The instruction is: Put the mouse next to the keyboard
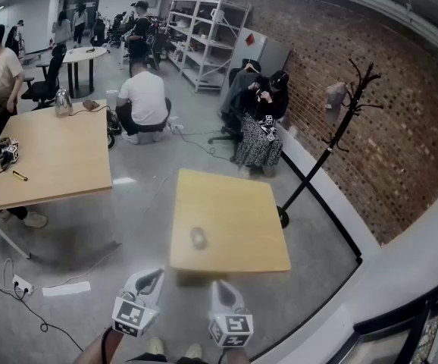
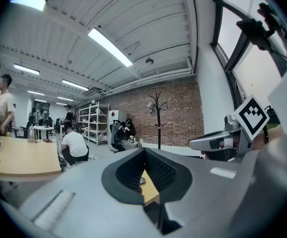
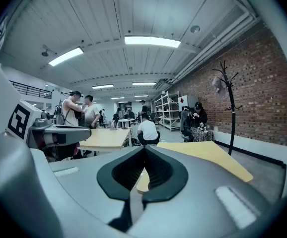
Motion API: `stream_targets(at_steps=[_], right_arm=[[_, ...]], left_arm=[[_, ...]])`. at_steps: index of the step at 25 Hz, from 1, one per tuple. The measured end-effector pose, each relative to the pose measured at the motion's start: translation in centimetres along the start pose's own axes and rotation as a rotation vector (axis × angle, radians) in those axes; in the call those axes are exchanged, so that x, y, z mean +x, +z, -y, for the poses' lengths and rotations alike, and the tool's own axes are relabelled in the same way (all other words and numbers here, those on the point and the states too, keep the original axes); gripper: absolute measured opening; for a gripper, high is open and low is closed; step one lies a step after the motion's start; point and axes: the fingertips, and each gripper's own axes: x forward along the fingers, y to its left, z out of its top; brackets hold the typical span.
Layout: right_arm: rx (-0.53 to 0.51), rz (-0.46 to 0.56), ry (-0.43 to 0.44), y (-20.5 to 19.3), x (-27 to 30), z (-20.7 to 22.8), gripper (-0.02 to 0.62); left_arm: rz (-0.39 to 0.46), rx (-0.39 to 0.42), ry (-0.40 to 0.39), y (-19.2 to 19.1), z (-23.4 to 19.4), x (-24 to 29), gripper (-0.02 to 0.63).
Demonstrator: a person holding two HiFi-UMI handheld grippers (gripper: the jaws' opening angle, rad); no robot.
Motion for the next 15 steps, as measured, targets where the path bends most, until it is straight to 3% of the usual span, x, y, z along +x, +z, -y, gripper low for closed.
stream_targets(at_steps=[15], right_arm=[[0.012, 0.026, -0.017, 0.9, 0.4, -0.8, 0.014]], left_arm=[[0.013, 0.0, 0.005, 0.3, -1.4, -0.4, 0.0]])
